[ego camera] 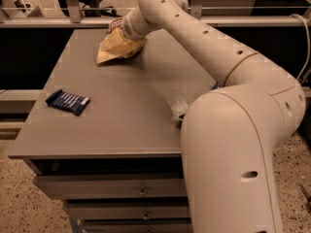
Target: Move brown chip bag near blue chip bag
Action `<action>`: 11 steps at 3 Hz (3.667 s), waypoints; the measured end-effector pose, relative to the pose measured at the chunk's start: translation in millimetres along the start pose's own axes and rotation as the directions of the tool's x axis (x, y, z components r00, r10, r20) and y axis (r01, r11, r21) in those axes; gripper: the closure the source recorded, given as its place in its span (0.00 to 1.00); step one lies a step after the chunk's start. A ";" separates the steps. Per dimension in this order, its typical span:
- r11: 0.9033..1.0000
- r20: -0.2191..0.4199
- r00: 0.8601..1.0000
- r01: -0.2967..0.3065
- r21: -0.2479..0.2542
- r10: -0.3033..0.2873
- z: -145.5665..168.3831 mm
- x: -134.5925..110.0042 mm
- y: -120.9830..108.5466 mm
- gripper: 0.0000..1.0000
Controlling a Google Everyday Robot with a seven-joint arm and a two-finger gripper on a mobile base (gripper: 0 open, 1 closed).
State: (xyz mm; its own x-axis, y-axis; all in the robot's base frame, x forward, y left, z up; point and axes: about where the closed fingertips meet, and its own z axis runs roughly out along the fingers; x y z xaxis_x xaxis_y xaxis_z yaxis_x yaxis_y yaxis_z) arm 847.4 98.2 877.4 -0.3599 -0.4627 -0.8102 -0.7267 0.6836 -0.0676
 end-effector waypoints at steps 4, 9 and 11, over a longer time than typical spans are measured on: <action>0.981 0.015 0.986 0.164 0.104 -0.166 -63.9 -25.6 1.9 1.00; 0.991 -0.046 0.991 0.131 0.019 -0.130 -239.6 117.2 -4.9 1.00; 0.995 -0.044 0.994 0.098 -0.024 -0.099 -263.4 158.0 -5.4 0.82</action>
Offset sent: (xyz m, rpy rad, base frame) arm 0.0012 -0.0109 0.0254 -0.0731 -0.1020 -0.0322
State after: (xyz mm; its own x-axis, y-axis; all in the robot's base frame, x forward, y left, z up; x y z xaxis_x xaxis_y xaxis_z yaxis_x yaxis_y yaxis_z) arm 640.3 -127.3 903.2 -0.3118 -0.5525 -0.7730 -0.7721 0.6215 -0.1328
